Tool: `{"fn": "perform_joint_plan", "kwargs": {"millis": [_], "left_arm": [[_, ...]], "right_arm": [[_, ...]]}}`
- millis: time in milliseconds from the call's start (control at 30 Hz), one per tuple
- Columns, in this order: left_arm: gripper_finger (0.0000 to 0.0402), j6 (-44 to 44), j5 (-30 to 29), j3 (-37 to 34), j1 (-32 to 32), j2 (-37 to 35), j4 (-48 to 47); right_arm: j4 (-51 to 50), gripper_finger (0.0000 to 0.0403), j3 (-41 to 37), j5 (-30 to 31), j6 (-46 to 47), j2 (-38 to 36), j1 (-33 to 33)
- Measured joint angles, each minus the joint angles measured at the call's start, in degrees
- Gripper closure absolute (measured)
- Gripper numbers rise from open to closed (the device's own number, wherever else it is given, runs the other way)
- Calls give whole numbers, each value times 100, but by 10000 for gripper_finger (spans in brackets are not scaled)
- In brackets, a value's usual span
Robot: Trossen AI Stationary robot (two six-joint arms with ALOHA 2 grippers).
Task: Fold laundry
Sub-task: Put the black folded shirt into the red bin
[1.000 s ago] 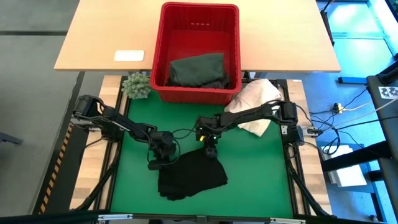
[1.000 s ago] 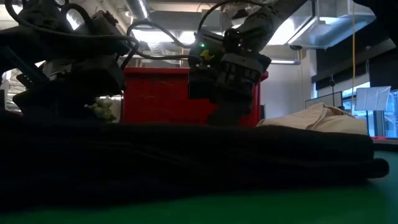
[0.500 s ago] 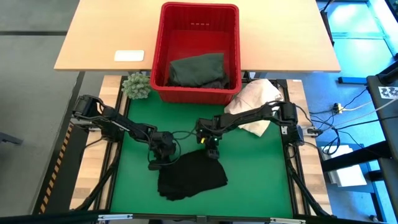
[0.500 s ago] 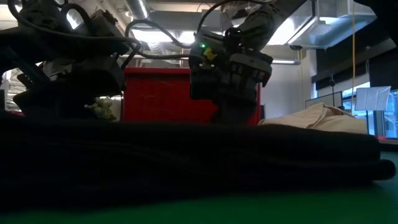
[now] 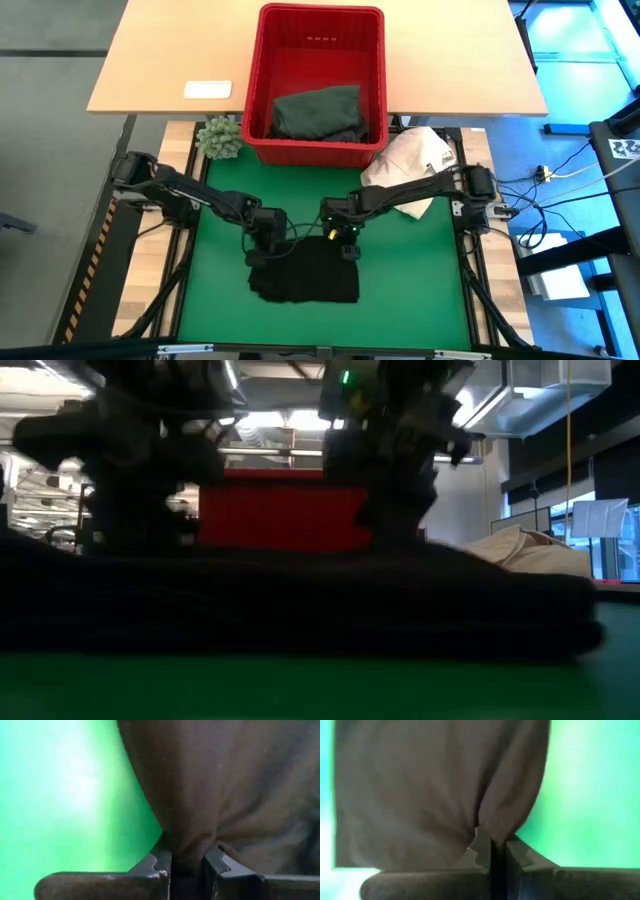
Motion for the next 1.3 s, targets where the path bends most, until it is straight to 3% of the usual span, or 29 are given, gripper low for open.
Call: {"fn": "perform_joint_plan", "kwargs": {"millis": [167,433,633,833,1100,1300], "left_arm": [[367,252,-1030,775,-9,-599,-1255],[367,741,-2710,1917,-7,-1605,-2256],[367,1524,-4111,2664,28,-2083,-2354],[367,2625,-5032,3405,406,-2160,-2199],[367,4028,-5172,3797,1156,-2163,-1158],[367,4455,-4195,3799,2151,-2137,-682]], "right_arm": [[-566,392,285,858,1,-608,224],[-1229,392,866,2302,66,-1454,343],[-1457,392,1477,3425,-358,-1804,275],[-1523,392,2346,4198,-1060,-1938,64],[-1498,392,3358,4853,-1871,-1942,-596],[-1221,392,3517,4556,-2164,-1942,-1396]]}}
